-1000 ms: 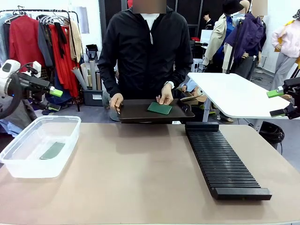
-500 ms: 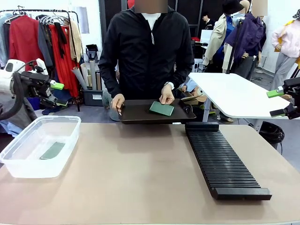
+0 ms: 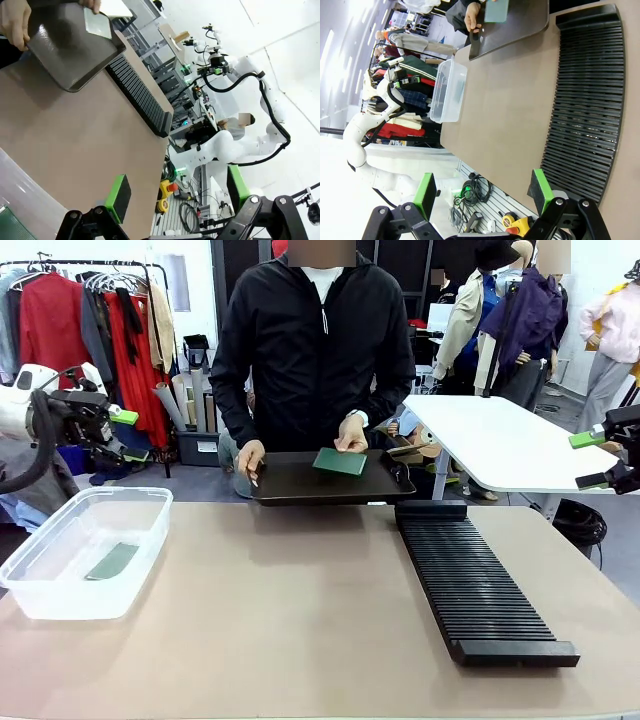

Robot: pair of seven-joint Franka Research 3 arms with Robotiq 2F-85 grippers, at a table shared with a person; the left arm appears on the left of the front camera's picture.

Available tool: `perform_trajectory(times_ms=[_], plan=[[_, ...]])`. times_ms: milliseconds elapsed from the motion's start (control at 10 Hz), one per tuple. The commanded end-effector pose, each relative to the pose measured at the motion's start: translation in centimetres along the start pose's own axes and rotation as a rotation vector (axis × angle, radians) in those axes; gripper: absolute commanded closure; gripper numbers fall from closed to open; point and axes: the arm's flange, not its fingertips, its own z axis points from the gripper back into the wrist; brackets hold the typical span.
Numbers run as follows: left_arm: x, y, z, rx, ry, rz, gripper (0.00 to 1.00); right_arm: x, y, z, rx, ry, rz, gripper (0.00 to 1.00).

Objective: Sort PCBs into racks and boxes based on the side picked up.
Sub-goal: Pick up the Blank PCB handed by the Human.

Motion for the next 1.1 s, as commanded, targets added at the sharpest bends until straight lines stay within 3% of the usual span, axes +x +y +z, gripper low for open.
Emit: perform_trajectory(times_ms=[0, 100, 1000], plan=[[0.69, -0.18, 0.44, -0.016, -0.05, -0.004, 0.0, -0.07, 0.17, -0.2, -0.001, -0.019, 0.01, 0.0], [0.0, 0.0, 0.0, 0.0, 0.0, 0.0, 0.0, -0.07, 0.17, -0.2, -0.001, -0.019, 0.01, 0.0], [0.0, 0.0, 0.0, 0.0, 0.0, 0.0, 0.0, -0.07, 0.17, -0.2, -0.001, -0.019, 0.01, 0.0]])
